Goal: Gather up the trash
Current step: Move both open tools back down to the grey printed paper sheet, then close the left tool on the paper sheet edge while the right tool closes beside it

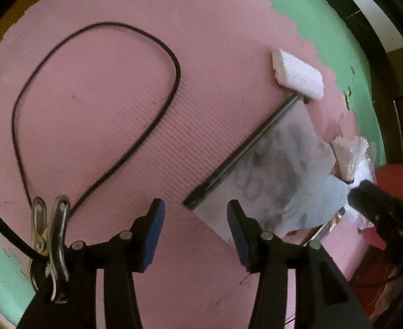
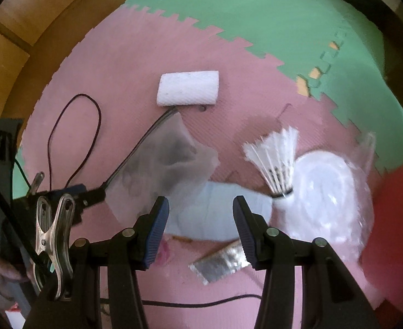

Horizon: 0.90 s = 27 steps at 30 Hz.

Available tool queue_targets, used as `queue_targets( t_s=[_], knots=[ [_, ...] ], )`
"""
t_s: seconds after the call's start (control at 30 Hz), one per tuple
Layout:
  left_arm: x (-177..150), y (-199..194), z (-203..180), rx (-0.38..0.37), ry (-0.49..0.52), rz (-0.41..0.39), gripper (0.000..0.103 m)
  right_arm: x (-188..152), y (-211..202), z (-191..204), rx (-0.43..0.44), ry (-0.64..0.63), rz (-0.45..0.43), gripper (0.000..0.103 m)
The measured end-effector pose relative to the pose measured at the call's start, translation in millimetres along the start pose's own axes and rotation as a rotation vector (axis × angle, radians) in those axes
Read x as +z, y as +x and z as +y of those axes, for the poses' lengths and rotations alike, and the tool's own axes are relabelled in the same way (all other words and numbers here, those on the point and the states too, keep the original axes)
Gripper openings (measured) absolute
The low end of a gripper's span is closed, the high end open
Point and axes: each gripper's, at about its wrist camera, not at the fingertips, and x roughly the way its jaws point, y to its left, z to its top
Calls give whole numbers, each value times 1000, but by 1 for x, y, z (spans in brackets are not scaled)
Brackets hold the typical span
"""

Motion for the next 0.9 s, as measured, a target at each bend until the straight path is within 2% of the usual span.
queue_targets(
  t_s=[0.17, 0.27, 0.43, 0.6, 0.77, 0.8, 0.87, 0.9],
  knots=[
    [-3, 7, -6, -24, -15, -30, 66, 12, 20, -1, -12, -18, 24, 50],
    [-4, 8, -8, -28, -28, -41, 73, 18, 34, -4, -14, -14, 51, 50],
    [-3, 10, -9, -23, -102, -54, 75, 28, 50, -7, -3, 11, 69, 50],
    [-4, 12, -18, 36, -139, -61, 75, 36, 66, -5, -4, 19, 95, 50],
    [-5, 18, -39, 79, -135, -73, 66, 38, 71, -1, -20, 16, 101, 50],
    [-6, 19, -44, 107, -122, -77, 64, 38, 71, -1, -22, 16, 100, 49],
    [-8, 19, -50, 148, -105, -86, 50, 38, 73, 5, -35, 18, 99, 45],
    [-8, 19, -50, 155, -102, -88, 46, 37, 75, 9, -52, 20, 99, 39]
  ],
)
